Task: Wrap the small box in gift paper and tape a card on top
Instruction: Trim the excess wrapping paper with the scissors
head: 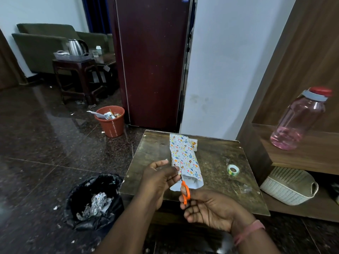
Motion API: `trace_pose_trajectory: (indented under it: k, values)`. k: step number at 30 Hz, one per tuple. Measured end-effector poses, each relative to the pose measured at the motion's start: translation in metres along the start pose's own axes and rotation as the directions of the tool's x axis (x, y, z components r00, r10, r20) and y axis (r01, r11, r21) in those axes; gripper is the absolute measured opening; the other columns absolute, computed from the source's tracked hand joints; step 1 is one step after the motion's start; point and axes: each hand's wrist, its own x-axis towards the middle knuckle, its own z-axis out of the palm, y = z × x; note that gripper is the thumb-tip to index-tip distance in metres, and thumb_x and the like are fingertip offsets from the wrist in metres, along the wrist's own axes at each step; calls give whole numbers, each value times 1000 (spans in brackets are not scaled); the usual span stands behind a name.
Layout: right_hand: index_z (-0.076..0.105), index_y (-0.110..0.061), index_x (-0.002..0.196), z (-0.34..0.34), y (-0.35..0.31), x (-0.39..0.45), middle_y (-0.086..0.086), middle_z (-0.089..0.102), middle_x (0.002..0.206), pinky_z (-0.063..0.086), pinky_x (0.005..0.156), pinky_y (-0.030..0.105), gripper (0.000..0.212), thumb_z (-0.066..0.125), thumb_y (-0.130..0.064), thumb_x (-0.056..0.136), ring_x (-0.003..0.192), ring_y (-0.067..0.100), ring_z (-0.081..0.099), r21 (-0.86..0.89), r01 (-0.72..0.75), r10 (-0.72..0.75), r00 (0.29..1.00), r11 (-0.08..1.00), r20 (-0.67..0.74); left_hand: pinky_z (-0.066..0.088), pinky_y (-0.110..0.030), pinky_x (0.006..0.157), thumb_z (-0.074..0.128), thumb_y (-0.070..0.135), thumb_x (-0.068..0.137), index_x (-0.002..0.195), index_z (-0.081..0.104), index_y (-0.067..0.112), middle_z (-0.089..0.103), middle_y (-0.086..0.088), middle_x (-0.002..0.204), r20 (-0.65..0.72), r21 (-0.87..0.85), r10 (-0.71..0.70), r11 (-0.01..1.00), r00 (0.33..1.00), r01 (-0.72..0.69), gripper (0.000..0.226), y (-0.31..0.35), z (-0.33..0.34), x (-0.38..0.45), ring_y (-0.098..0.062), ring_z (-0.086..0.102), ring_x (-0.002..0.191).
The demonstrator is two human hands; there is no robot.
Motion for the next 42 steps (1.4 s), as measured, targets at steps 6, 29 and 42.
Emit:
trace_pose_trajectory:
  k: [6, 29, 42]
  values:
    - [73, -3, 89, -8, 0, 2, 15, 63, 81, 57, 53, 26, 28, 83, -27, 80, 58, 18, 65, -8, 34, -34, 999, 999, 17, 60, -28, 61, 77, -11, 82, 123, 55, 0, 76, -17, 89, 19, -6, -2, 1000, 1000, 2, 47, -1, -1, 2, -20, 74, 67]
    - [70, -6, 85, -19, -14, 27, 12, 58, 72, 50, 38, 24, 23, 77, -27, 80, 47, 16, 61, -47, 27, -24, 999, 999, 46, 59, -25, 57, 74, -11, 81, 126, 56, 0, 78, -15, 86, 112, 140, -132, 983, 985, 116, 50, 6, -9, 30, -17, 72, 63]
    - [69, -7, 86, -14, -12, 36, 12, 58, 72, 50, 39, 25, 25, 80, -29, 80, 48, 17, 62, -50, 27, -24, 998, 998, 51, 59, -24, 57, 75, -6, 83, 125, 58, 1, 79, -17, 98, 38, 53, -69, 996, 997, 67, 45, 8, -5, 43, -16, 76, 70]
